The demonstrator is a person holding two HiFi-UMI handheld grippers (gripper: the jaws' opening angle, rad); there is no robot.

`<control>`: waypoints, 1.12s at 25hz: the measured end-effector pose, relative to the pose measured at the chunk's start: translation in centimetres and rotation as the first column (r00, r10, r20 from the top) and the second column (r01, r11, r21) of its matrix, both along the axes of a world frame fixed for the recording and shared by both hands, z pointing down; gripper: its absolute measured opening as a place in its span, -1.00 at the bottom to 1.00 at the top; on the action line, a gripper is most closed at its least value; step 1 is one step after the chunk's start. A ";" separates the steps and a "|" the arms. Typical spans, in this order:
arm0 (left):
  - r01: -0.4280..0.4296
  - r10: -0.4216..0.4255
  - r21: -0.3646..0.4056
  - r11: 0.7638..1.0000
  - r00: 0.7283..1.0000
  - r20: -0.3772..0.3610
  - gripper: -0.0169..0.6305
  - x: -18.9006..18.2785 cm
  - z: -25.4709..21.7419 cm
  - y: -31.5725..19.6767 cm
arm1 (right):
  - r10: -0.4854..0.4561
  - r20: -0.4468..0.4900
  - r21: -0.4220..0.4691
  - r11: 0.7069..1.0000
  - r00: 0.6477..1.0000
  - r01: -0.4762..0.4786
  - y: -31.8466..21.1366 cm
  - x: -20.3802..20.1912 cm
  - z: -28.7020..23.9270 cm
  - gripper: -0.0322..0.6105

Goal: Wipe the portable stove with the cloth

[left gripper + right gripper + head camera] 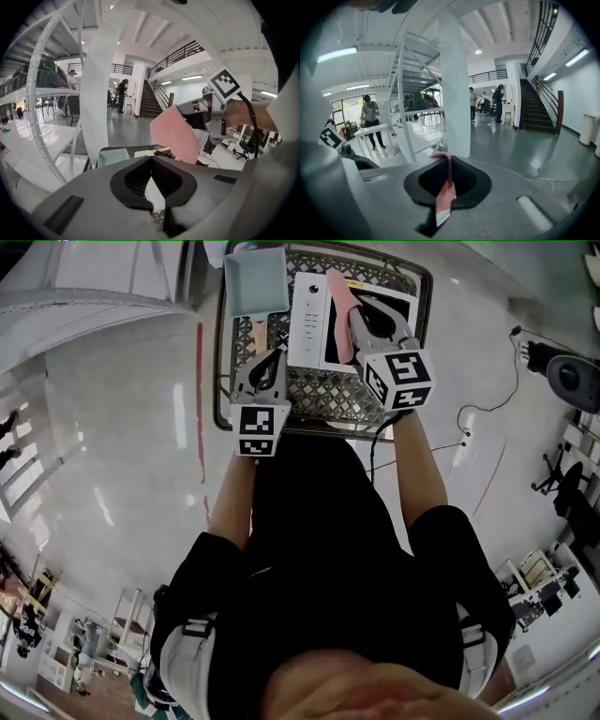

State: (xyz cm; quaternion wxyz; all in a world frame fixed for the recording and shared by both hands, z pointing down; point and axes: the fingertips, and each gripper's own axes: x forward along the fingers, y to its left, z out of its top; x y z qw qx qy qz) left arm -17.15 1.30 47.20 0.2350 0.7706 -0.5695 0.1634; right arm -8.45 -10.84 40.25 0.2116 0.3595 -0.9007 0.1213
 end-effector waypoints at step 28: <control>-0.100 0.096 -0.039 0.994 0.990 -0.098 -0.95 -2.7 6.4 -5.2 | -0.183 -0.707 0.003 0.965 0.684 0.261 -6.7 0.9 12.1 -0.86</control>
